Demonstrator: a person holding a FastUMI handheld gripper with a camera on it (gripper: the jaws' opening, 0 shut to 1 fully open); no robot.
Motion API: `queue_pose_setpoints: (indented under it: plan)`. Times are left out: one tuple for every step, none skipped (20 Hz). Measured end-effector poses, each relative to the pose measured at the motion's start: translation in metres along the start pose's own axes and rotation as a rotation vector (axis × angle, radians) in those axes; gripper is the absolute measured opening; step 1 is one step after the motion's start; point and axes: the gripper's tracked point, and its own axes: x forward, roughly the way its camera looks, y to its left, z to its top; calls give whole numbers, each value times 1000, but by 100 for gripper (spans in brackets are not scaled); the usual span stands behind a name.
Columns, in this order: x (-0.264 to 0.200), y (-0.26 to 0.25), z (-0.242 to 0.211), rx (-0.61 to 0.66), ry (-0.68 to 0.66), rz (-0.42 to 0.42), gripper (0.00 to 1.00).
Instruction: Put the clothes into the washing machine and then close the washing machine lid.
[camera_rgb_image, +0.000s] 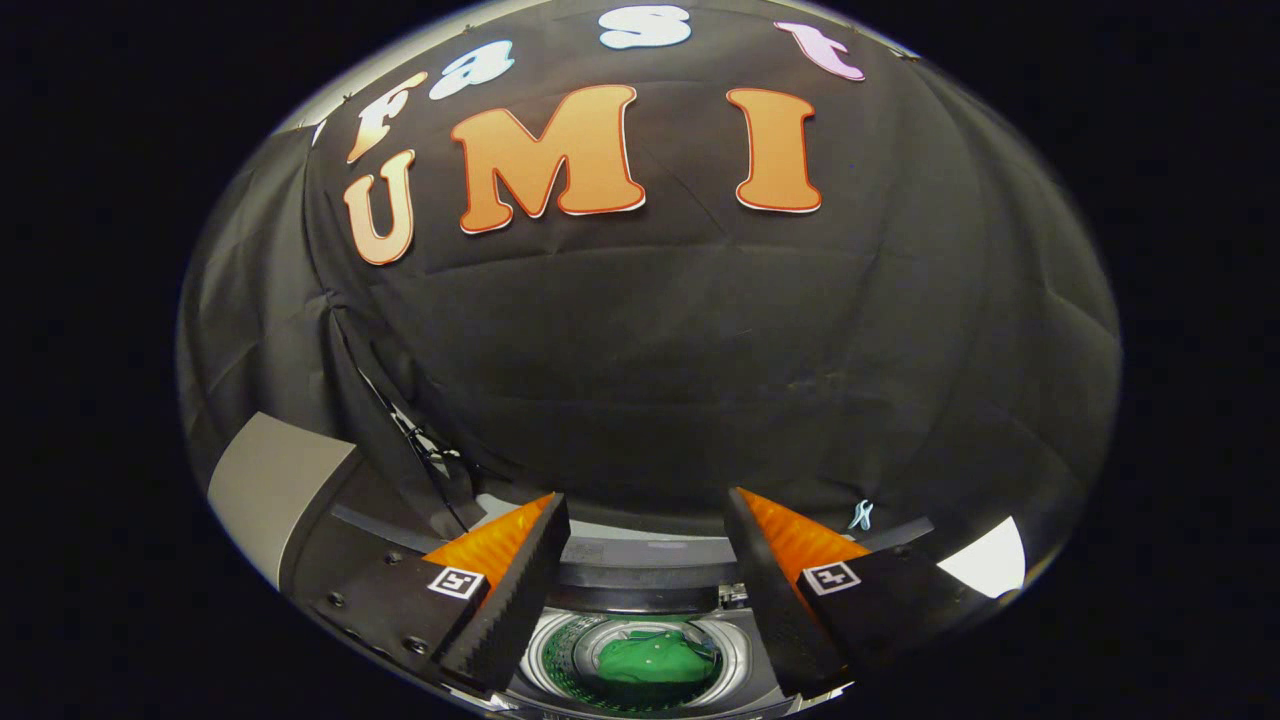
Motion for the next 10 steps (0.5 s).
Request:
queue_pose_setpoints:
  plan:
    - [-4,0,-3,-2,-1,0,99]
    - [-7,1,-5,-1,-5,-1,100]
    - [-10,1,-8,-1,-10,-2,100]
    - [-13,1,-11,-1,-14,-3,100]
    - [-15,2,-14,-1,-16,-3,100]
    - [-18,2,-17,-1,-17,-3,100]
    - [-22,2,-20,0,-17,-2,100]
    - [-26,2,-24,0,-16,-1,100]
    - [-30,3,-28,1,-16,2,100]
    - [-32,4,-32,1,-12,5,100]
